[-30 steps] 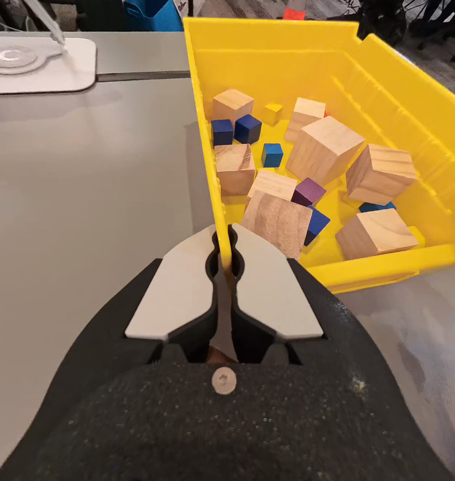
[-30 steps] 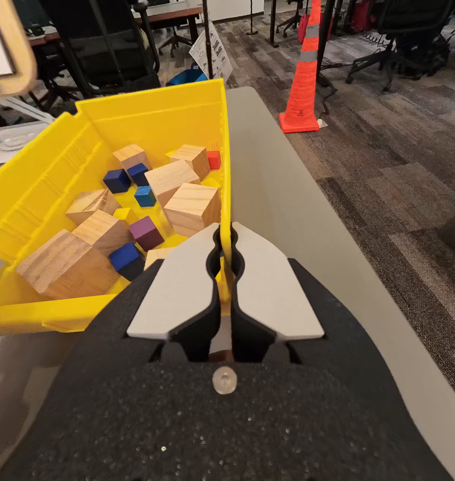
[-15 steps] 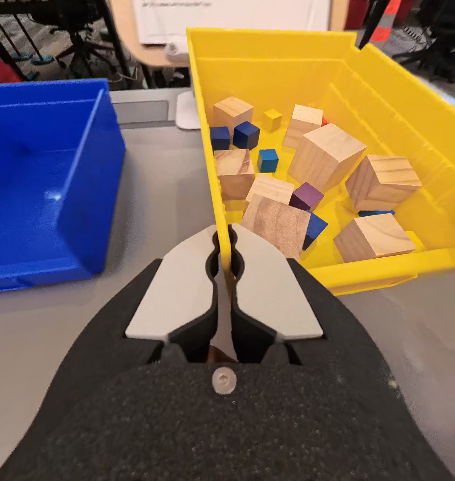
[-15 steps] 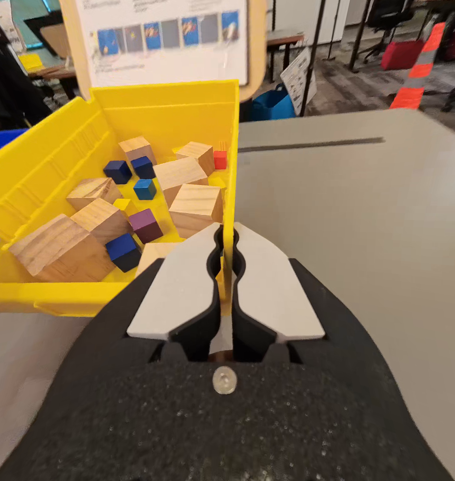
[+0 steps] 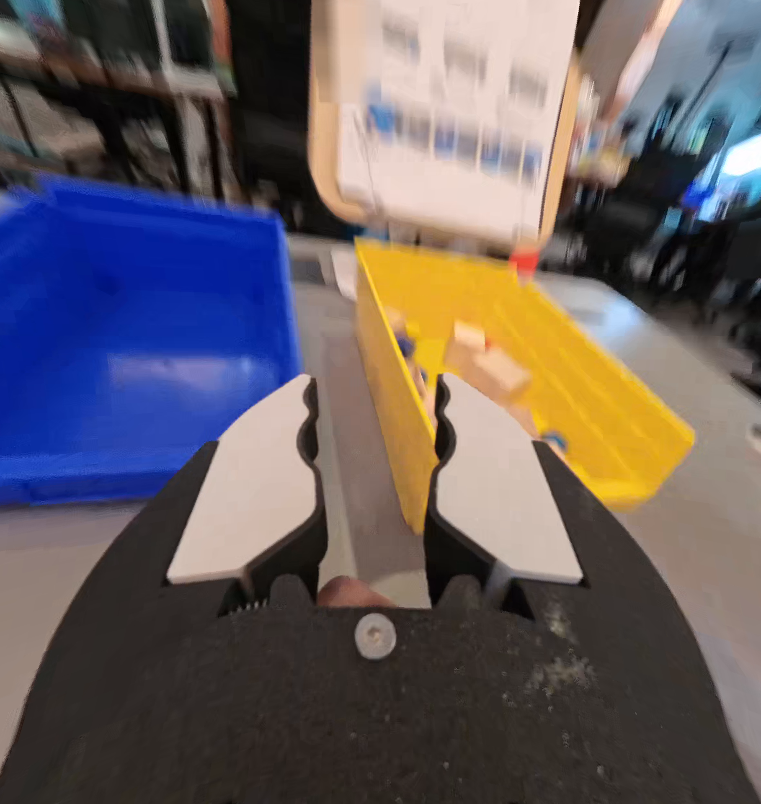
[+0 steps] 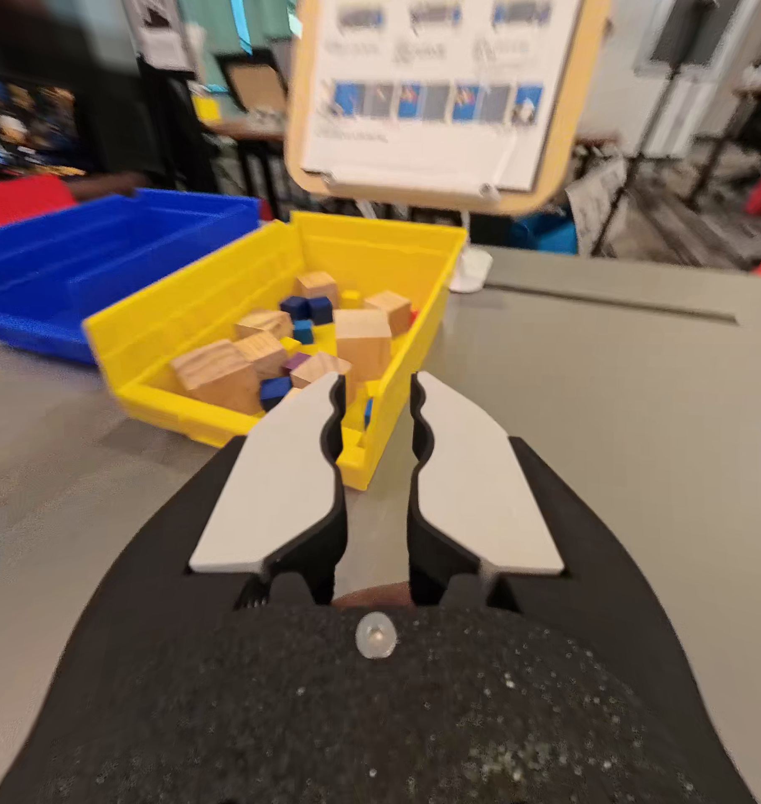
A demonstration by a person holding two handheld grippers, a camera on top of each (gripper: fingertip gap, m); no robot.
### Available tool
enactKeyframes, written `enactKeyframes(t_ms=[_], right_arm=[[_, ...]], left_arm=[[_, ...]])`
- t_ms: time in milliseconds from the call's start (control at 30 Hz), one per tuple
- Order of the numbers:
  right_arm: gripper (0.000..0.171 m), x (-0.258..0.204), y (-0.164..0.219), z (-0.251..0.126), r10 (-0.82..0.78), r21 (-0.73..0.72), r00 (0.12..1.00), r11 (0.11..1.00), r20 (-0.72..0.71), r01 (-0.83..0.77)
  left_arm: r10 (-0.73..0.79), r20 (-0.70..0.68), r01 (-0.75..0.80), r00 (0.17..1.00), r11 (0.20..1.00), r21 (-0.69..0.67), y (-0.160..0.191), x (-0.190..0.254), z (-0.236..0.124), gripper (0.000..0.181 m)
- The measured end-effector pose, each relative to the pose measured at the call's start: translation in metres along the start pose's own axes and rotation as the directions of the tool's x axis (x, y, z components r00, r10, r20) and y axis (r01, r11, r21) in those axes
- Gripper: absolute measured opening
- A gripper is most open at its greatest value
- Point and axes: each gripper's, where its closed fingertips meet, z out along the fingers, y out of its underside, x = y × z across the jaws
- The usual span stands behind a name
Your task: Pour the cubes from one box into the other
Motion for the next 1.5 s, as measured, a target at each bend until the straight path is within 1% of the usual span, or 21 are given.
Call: enactKeyframes(t_ms=[67, 100, 167, 233, 267, 400, 467, 500, 533, 567, 600, 767, 900, 967, 1033, 1133, 1233, 1367, 1400, 1433, 1500], right_arm=[[0.029, -0.007, -0.004, -0.013, -0.013, 0.027, 0.993, 1.000, 0.116, 0.010], [0.031, -0.008, -0.003, -0.015, 0.007, 0.001, 0.988, 1.000, 0.153, -0.007], [0.040, -0.010, 0.000, -0.016, 0.072, -0.068, 0.981, 0.996, 0.178, -0.061], [0.042, -0.022, -0.001, -0.017, 0.115, -0.070, 0.965, 0.992, 0.234, -0.101], [0.042, -0.030, 0.000, -0.017, 0.115, -0.068, 0.958, 0.993, 0.262, -0.100], [0.040, -0.072, 0.021, -0.015, 0.046, -0.150, 0.923, 0.989, 0.382, 0.013], [0.040, -0.095, 0.026, -0.016, 0.041, -0.171, 0.893, 0.984, 0.448, 0.041], [0.039, -0.107, 0.026, -0.016, 0.044, -0.170, 0.878, 0.985, 0.477, 0.043], [0.038, -0.118, 0.026, -0.017, 0.052, -0.169, 0.860, 0.985, 0.508, 0.041], [0.038, -0.130, 0.025, -0.018, 0.068, -0.173, 0.841, 0.984, 0.537, 0.032], [0.037, -0.141, 0.024, -0.019, 0.090, -0.182, 0.822, 0.983, 0.562, 0.017], [0.038, -0.183, 0.034, -0.019, 0.112, -0.234, 0.815, 0.972, 0.568, 0.029], [0.045, -0.216, 0.039, -0.014, 0.074, -0.202, 0.876, 0.979, 0.477, 0.028], [0.063, -0.226, 0.043, -0.008, 0.086, -0.196, 0.927, 0.980, 0.364, -0.014], [0.061, -0.236, 0.047, -0.006, 0.078, -0.180, 0.959, 0.983, 0.274, -0.029], [0.060, -0.263, 0.058, -0.013, 0.075, -0.201, 0.947, 0.980, 0.312, -0.011], [0.059, -0.264, 0.059, -0.010, 0.064, -0.203, 0.952, 0.979, 0.299, -0.003], [0.050, -0.263, 0.055, 0.014, 0.074, -0.219, 0.961, 0.976, 0.268, -0.014], [0.040, -0.269, 0.060, 0.021, 0.065, -0.251, 0.956, 0.968, 0.287, 0.010], [0.011, -0.275, 0.066, 0.026, 0.038, -0.288, 0.949, 0.956, 0.313, 0.057], [0.004, -0.268, 0.064, 0.031, 0.009, -0.302, 0.969, 0.951, 0.248, 0.069]], left_arm=[[-0.102, 0.014, 0.097, 0.995, 0.969, 0.229, -0.057, -0.044, -0.028, 0.044], [-0.158, 0.044, 0.140, 0.987, 0.953, 0.268, -0.073, -0.074, -0.038, 0.045], [-0.174, 0.148, 0.140, 0.974, 0.967, 0.215, -0.079, -0.135, -0.048, 0.054], [-0.073, 0.317, 0.039, 0.945, 0.993, 0.113, -0.064, -0.193, -0.050, 0.061], [-0.020, 0.360, 0.001, 0.933, 0.999, 0.052, -0.053, -0.213, -0.047, 0.062], [0.055, 0.304, 0.024, 0.951, 0.968, -0.251, 0.007, -0.237, -0.005, 0.067], [0.082, 0.318, 0.008, 0.944, 0.962, -0.274, 0.014, -0.245, 0.010, 0.063], [0.067, 0.342, 0.030, 0.937, 0.962, -0.272, 0.018, -0.252, 0.014, 0.052], [0.013, 0.342, 0.083, 0.940, 0.960, -0.266, 0.024, -0.254, 0.016, 0.018], [-0.065, 0.301, 0.145, 0.951, 0.957, -0.251, 0.029, -0.249, 0.018, 0.005], [-0.100, 0.288, 0.173, 0.952, 0.955, -0.241, 0.028, -0.248, 0.017, 0.005], [0.035, 0.334, 0.074, 0.942, 0.948, -0.309, 0.038, -0.233, -0.017, 0.003], [0.010, 0.426, 0.143, 0.905, 0.935, -0.326, 0.049, -0.216, -0.067, 0.003], [-0.024, 0.494, 0.202, 0.869, 0.929, -0.310, 0.055, -0.207, -0.102, 0.003], [-0.010, 0.517, 0.191, 0.856, 0.935, -0.299, 0.063, -0.192, -0.134, 0.003], [0.020, 0.526, 0.155, 0.850, 0.946, -0.286, 0.073, -0.169, -0.176, 0.004], [0.030, 0.508, 0.121, 0.861, 0.958, -0.261, 0.081, -0.150, -0.202, 0.004], [0.057, 0.498, 0.088, 0.866, 0.961, -0.262, 0.085, -0.141, -0.214, 0.004], [0.047, 0.496, 0.095, 0.867, 0.961, -0.259, 0.085, -0.140, -0.214, 0.004], [0.037, 0.493, 0.103, 0.869, 0.962, -0.254, 0.085, -0.140, -0.213, 0.004], [0.017, 0.479, 0.113, 0.878, 0.964, -0.242, 0.084, -0.137, -0.210, 0.005]])
